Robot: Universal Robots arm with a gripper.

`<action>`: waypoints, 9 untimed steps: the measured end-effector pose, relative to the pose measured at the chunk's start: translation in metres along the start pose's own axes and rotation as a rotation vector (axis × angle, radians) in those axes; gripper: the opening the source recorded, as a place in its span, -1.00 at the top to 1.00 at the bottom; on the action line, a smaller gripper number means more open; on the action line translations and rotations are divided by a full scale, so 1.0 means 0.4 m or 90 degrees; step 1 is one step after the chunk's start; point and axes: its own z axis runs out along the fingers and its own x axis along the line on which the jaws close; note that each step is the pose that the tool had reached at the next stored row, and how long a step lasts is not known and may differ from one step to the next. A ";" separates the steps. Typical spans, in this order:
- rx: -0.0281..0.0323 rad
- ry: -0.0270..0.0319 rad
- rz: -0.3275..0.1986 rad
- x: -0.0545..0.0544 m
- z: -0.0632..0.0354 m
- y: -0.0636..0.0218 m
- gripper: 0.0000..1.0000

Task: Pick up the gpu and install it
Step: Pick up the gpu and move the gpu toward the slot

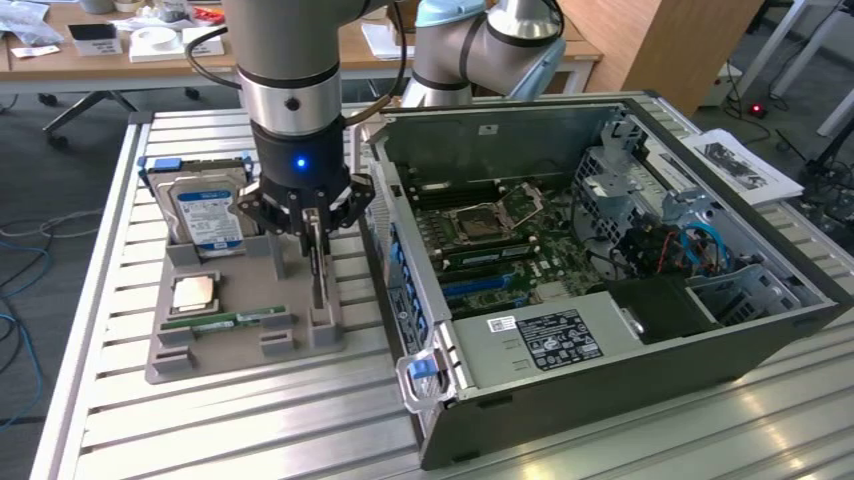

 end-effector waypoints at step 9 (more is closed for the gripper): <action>0.0031 -0.0001 0.000 0.000 0.000 0.000 0.46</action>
